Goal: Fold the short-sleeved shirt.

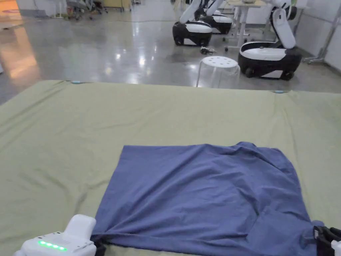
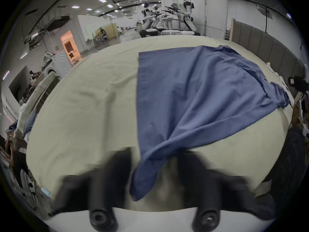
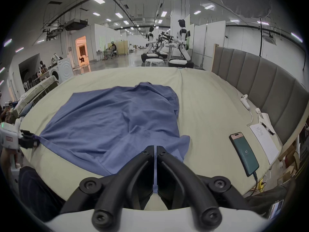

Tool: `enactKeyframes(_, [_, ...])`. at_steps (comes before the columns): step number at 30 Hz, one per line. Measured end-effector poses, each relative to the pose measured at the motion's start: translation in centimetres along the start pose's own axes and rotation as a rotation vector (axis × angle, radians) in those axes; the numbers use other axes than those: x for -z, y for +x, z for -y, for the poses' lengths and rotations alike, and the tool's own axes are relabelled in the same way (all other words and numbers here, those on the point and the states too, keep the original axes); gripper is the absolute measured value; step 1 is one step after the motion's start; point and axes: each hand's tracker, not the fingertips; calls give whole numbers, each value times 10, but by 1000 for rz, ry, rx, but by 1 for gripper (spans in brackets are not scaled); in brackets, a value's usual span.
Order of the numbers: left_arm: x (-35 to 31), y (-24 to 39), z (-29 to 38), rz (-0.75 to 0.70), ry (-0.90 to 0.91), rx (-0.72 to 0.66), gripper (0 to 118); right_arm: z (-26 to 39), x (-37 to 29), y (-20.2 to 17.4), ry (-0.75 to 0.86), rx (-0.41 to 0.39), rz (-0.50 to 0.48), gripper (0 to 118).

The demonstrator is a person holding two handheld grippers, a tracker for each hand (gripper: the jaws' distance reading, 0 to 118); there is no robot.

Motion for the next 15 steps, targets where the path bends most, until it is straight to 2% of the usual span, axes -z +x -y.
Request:
enactKeyframes(2, [4,7,-2,-18,-14,-5,8,4,7,7,-35,-10,11,8])
enactKeyframes(3, [3,8,-2,-19,-17,-4,8,7,10,10,-38,-16,23,27])
enactKeyframes(4, [2,7,-2,-21,-8,-17,8,10,12,13,-37,-24,24,60])
enactKeyframes(5, [-4,12,-3,-19,3,-26,8,12,14,16,-30,-28,16,107])
enactKeyframes(6, [-9,15,-4,-16,10,-28,8,16,17,20,-30,-31,1,118])
enactKeyframes(9, [-13,19,-7,-11,14,-18,8,22,30,24,-43,-14,-50,116])
enactKeyframes(12, [-11,24,-7,-17,11,-5,8,32,51,23,-151,-30,-46,114])
enactKeyframes(13, [-11,21,-6,-11,11,-9,8,36,54,23,-161,-17,-58,104])
enactKeyframes(15, [-14,23,-4,-8,25,-23,8,41,58,25,-196,23,-52,41])
